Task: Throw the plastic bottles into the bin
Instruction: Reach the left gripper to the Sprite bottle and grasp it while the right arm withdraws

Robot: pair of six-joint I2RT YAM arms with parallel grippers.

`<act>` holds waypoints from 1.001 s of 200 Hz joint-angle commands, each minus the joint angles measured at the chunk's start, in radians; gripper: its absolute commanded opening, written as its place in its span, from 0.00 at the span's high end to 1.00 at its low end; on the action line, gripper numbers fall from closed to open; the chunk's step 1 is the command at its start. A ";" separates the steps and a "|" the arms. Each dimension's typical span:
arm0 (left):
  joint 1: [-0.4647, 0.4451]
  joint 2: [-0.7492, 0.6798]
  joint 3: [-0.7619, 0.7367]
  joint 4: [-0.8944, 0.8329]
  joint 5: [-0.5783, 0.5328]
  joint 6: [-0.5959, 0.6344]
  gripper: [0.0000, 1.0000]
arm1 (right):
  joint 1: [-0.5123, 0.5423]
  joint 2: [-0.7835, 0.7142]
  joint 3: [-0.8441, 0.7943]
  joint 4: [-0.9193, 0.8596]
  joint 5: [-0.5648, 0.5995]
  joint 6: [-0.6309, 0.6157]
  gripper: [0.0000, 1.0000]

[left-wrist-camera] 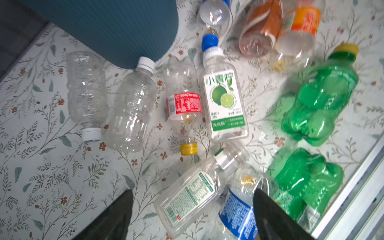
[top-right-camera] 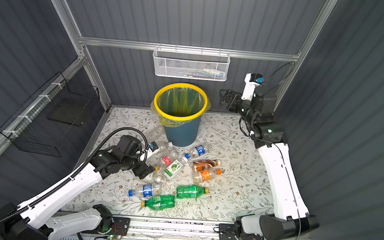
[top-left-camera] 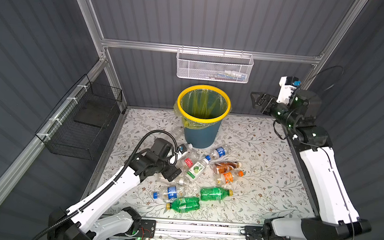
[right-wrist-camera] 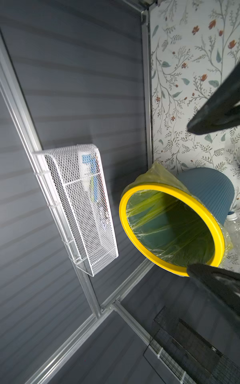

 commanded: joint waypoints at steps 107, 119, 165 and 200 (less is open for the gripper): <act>-0.366 0.345 0.060 0.241 0.028 -0.043 0.10 | -0.194 0.009 -0.415 0.173 -0.157 0.134 0.06; -0.401 0.426 0.075 0.317 0.049 -0.064 0.10 | -0.200 0.004 -0.436 0.191 -0.161 0.143 0.06; -0.451 0.626 0.164 0.417 0.088 -0.080 0.09 | -0.223 -0.013 -0.466 0.223 -0.187 0.156 0.07; -0.453 0.662 0.163 0.439 0.096 -0.065 0.09 | -0.234 -0.034 -0.483 0.228 -0.224 0.157 0.07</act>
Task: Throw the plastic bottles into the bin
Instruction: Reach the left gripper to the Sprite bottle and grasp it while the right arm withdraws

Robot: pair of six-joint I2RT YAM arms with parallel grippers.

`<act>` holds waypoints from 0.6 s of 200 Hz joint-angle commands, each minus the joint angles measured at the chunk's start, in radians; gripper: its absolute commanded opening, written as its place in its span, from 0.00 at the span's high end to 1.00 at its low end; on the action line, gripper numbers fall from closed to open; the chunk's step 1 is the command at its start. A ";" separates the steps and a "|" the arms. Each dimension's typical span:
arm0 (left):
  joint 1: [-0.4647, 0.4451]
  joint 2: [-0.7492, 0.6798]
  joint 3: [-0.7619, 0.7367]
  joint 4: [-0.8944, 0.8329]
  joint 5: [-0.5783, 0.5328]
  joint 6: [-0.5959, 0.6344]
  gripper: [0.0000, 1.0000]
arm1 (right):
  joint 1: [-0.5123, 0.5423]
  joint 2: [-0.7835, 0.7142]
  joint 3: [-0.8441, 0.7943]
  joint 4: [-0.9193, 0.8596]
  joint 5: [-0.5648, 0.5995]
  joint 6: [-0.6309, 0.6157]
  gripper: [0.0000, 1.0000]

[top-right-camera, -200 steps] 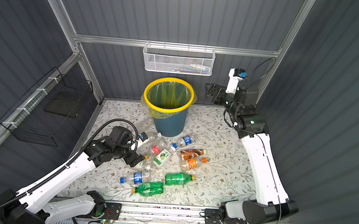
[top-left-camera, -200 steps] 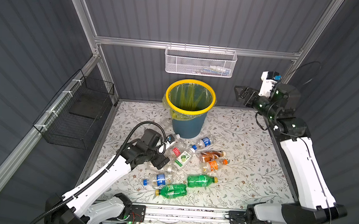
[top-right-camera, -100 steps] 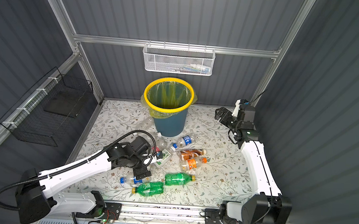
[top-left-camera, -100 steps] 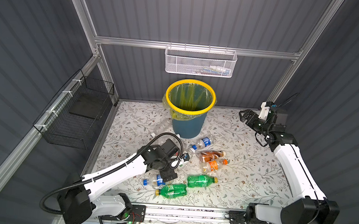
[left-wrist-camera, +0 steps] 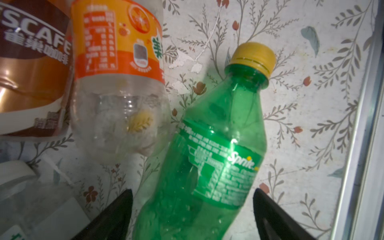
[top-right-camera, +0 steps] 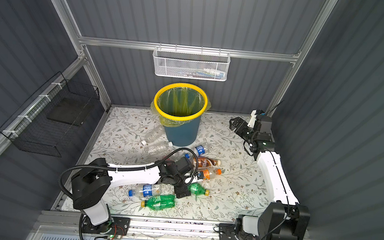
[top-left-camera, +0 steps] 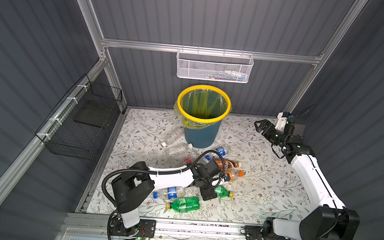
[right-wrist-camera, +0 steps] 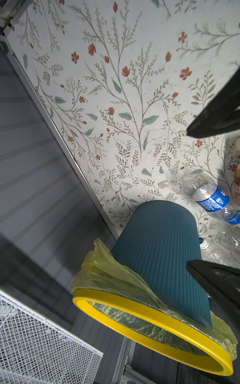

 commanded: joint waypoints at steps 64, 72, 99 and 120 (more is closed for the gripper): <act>-0.023 0.067 0.045 0.001 0.060 0.025 0.16 | -0.022 -0.064 -0.087 0.062 -0.049 0.040 0.08; -0.024 0.061 0.032 -0.002 0.058 0.025 0.17 | -0.022 -0.069 -0.093 0.065 -0.049 0.042 0.08; -0.025 0.040 -0.006 -0.009 0.037 0.030 0.21 | -0.024 -0.082 -0.110 0.072 -0.040 0.045 0.08; -0.027 0.016 -0.034 0.006 0.031 0.011 0.28 | -0.024 -0.087 -0.121 0.083 -0.043 0.058 0.08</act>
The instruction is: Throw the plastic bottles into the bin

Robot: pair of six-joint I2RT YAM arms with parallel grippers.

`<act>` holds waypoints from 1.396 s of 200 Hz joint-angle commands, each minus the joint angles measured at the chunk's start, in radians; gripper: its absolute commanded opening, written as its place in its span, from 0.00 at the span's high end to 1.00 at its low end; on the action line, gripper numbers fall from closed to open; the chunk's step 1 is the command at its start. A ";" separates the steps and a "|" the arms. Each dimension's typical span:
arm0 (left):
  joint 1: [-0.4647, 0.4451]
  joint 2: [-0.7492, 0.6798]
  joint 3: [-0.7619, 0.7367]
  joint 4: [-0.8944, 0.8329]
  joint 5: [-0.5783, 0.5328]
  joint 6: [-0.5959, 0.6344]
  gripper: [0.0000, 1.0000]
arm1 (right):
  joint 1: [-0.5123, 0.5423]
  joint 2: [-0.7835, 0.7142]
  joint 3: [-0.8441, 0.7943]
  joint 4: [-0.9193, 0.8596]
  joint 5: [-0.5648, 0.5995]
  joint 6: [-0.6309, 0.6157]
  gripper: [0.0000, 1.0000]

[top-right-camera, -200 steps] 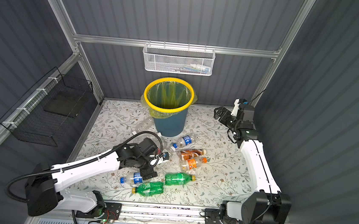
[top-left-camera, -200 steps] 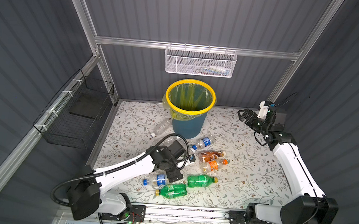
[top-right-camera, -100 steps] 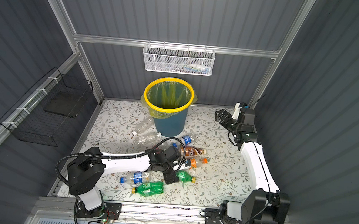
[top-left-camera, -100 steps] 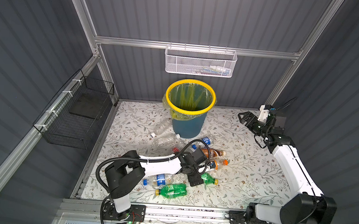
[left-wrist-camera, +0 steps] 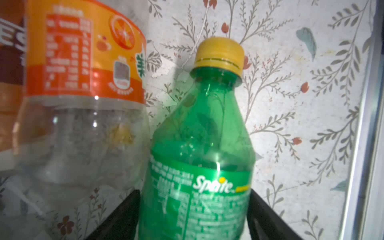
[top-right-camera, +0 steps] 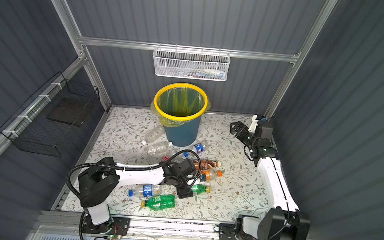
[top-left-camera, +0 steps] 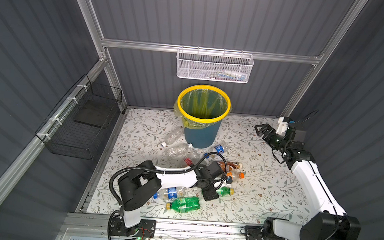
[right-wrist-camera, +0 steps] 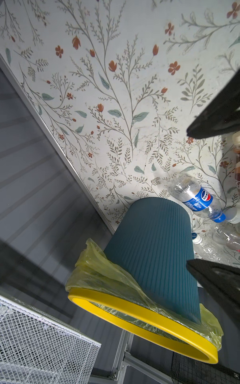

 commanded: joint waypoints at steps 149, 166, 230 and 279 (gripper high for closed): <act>-0.015 -0.395 -0.107 0.009 -0.143 -0.051 0.45 | -0.005 -0.021 -0.034 -0.072 0.012 -0.003 0.10; -0.015 -0.443 -0.091 0.060 -0.231 -0.071 0.45 | -0.006 -0.021 -0.033 -0.068 0.012 0.001 0.10; -0.013 -0.727 -0.115 0.411 -0.590 0.052 0.45 | -0.005 -0.054 -0.045 -0.076 0.052 -0.015 0.10; -0.013 -0.838 -0.048 0.789 -0.672 0.447 0.43 | -0.005 -0.073 -0.066 -0.041 0.041 0.000 0.11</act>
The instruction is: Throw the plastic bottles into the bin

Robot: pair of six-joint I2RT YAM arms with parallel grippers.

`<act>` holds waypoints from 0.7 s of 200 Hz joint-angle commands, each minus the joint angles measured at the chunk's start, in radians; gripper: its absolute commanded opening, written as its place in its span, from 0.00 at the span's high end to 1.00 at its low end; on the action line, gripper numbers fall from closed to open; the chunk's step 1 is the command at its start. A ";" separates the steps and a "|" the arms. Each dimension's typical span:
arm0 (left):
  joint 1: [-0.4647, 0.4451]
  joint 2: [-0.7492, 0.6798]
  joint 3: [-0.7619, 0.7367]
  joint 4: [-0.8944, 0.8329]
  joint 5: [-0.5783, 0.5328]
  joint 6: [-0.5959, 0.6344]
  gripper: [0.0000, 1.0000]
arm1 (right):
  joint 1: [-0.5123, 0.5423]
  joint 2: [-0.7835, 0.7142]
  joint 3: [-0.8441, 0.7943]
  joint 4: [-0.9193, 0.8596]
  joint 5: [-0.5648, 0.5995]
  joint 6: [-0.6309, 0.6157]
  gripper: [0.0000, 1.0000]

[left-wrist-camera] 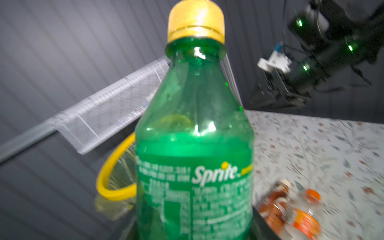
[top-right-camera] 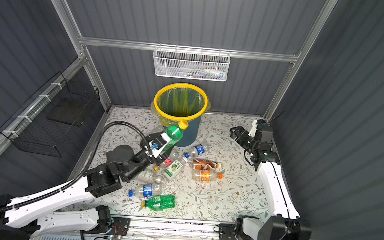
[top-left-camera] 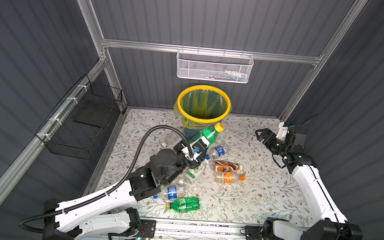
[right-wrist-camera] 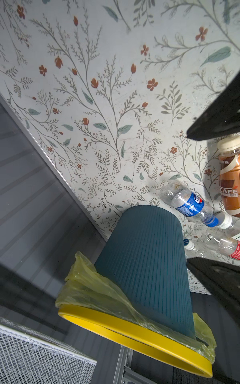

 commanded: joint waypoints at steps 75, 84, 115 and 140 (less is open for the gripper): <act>0.497 0.722 0.986 -0.442 0.071 -0.485 0.37 | 0.011 -0.035 -0.059 0.095 -0.078 0.082 0.11; 0.547 0.848 1.152 -0.602 0.142 -0.536 0.26 | 0.016 -0.042 -0.062 0.082 -0.083 0.074 0.12; 0.571 1.069 1.522 -0.910 0.197 -0.590 0.00 | 0.024 -0.097 -0.070 0.008 -0.074 0.011 0.09; 0.570 0.871 1.197 -0.631 0.183 -0.547 0.00 | 0.029 -0.134 -0.069 -0.048 -0.053 -0.071 0.08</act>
